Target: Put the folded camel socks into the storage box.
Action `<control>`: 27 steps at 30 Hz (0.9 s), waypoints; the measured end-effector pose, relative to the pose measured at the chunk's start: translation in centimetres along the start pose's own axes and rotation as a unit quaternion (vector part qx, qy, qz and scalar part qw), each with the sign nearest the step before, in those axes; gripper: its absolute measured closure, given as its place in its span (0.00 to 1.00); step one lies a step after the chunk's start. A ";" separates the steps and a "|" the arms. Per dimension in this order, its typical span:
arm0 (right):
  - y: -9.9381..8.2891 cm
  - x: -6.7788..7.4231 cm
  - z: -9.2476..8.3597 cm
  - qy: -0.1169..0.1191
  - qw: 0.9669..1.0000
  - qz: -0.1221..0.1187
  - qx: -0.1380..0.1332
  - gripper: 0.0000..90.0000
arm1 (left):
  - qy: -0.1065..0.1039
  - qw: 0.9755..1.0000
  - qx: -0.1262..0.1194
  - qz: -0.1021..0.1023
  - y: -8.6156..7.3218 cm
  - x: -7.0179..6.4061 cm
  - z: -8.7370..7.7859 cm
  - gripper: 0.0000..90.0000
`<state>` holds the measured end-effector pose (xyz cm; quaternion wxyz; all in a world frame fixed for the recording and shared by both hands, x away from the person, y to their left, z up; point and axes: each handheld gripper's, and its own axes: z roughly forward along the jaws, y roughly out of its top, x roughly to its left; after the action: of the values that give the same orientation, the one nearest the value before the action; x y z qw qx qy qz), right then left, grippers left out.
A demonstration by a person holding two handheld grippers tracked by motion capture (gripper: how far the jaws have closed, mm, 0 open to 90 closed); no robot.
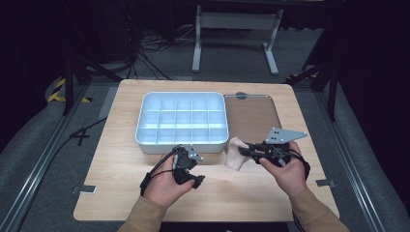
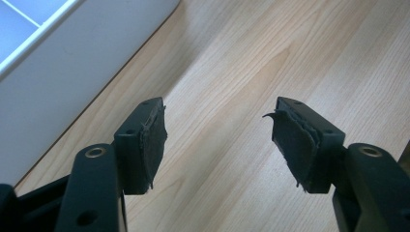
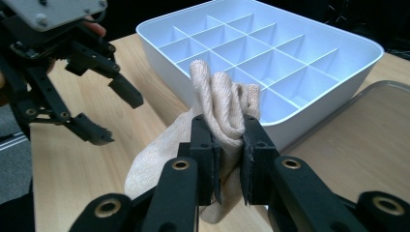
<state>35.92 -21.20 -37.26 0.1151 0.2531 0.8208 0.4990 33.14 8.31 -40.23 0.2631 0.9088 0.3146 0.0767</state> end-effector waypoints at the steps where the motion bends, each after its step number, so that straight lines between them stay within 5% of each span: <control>1: 0.4 -0.2 0.1 -0.001 1.000 -0.003 0.002 0.87 | -0.001 1.000 0.000 -0.002 0.0 0.0 -0.1 0.41; 12: 2.8 -1.6 0.7 -0.011 1.000 -0.010 -0.003 0.87 | -0.001 1.000 -0.003 -0.005 -0.1 0.2 -0.5 0.41; 27: 5.2 -3.3 3.5 -0.033 0.998 -0.048 0.008 0.87 | 0.003 1.000 -0.006 -0.005 -0.2 0.4 -0.5 0.41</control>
<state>41.83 -18.34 -34.60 0.1643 0.2308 0.8315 0.4778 33.16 8.89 -39.91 0.2682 0.9053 0.3195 0.0802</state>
